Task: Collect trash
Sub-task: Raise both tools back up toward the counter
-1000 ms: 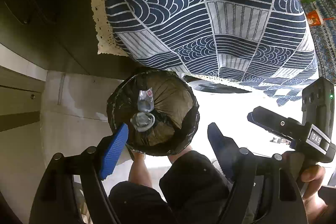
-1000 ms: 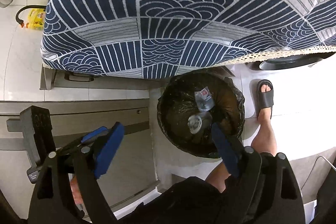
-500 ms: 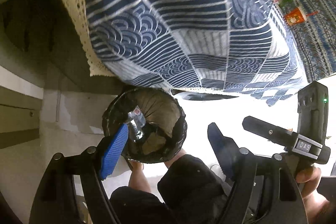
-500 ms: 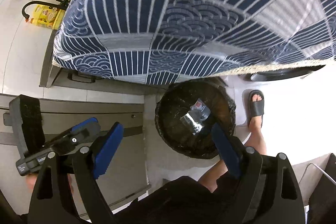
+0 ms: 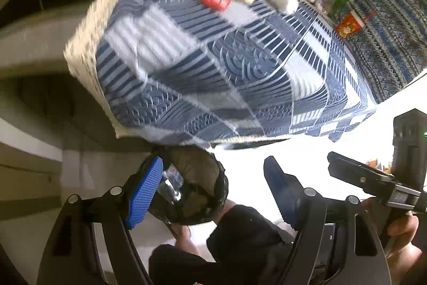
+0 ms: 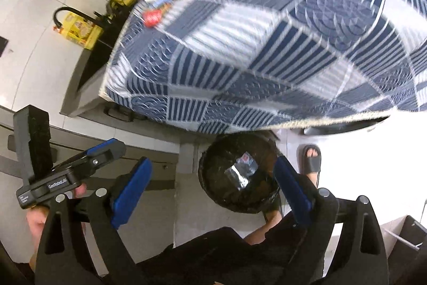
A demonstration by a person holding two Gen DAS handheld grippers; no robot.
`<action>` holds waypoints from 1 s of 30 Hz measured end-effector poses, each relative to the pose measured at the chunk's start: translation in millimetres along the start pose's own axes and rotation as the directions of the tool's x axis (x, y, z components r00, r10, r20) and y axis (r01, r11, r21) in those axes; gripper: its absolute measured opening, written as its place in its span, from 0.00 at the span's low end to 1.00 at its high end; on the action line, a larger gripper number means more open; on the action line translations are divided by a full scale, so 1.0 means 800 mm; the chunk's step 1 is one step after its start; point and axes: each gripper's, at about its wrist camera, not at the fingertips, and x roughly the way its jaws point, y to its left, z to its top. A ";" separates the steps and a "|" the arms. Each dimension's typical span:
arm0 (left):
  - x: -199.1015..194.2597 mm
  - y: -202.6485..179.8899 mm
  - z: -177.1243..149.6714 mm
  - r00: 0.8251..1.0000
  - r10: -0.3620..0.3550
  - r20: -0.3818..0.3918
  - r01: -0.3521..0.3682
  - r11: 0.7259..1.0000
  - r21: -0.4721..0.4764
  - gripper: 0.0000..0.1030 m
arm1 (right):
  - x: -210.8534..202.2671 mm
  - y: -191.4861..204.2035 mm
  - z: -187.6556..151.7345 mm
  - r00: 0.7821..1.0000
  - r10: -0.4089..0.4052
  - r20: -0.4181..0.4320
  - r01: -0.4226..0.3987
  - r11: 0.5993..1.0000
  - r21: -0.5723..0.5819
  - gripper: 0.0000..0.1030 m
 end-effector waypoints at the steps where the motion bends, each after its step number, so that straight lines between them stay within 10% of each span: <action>1: -0.006 -0.004 0.003 1.000 0.002 0.012 -0.002 1.000 0.007 0.73 | -0.006 0.004 0.001 1.000 -0.002 0.012 0.002 1.000 -0.008 0.91; 20: -0.144 -0.083 0.112 0.932 -0.002 0.363 -0.055 0.988 0.146 0.93 | -0.141 0.060 0.116 0.944 0.029 0.329 0.027 0.986 -0.165 0.96; 30: -0.143 -0.101 0.144 0.914 0.044 0.403 -0.122 0.978 0.170 0.94 | -0.158 0.060 0.158 0.926 0.042 0.375 0.036 0.979 -0.199 0.96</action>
